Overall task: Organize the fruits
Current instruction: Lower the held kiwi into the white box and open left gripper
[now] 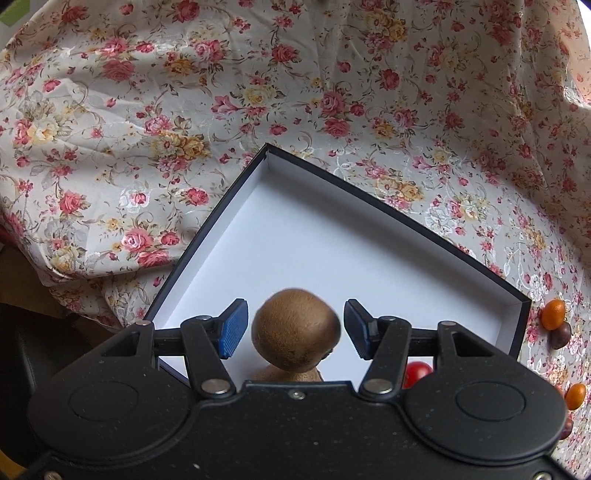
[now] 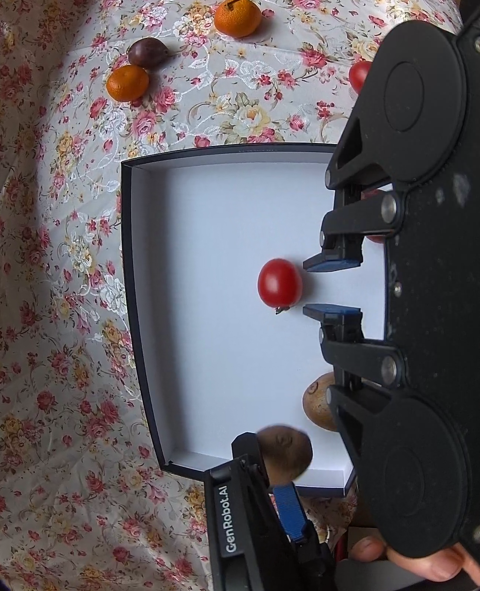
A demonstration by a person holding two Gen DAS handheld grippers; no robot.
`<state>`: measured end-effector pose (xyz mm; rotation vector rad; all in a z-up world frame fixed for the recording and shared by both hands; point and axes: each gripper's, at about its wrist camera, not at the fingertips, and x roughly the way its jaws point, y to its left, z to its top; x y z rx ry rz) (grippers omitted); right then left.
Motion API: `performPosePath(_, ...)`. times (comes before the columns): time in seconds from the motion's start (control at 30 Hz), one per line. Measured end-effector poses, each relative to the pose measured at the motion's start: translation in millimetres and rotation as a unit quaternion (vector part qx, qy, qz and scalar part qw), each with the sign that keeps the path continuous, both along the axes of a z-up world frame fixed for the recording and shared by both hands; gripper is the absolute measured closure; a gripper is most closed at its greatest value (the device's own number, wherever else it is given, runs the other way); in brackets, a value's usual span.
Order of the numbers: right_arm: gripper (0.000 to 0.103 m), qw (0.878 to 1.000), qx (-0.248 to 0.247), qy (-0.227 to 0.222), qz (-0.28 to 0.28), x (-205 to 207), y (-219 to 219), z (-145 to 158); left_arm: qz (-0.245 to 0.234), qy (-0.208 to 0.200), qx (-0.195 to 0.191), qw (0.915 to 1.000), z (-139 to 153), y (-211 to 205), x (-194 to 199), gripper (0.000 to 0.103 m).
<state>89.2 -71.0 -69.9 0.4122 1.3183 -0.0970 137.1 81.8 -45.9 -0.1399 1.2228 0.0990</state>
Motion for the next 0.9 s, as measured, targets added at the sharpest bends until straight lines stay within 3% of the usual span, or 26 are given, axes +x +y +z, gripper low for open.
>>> performPosePath(0.1, 0.08, 1.0, 0.007, 0.005, -0.002, 0.4, -2.1, -0.7, -0.003, -0.007, 0.016, 0.9998, 2.3, -2.0, -0.1, 0.042)
performPosePath(0.9, 0.078, 1.0, -0.001, 0.006, -0.023, -12.3, -27.7, 10.4, -0.016, 0.016, 0.006, 0.9997, -0.2, -21.4, 2.6, 0.042)
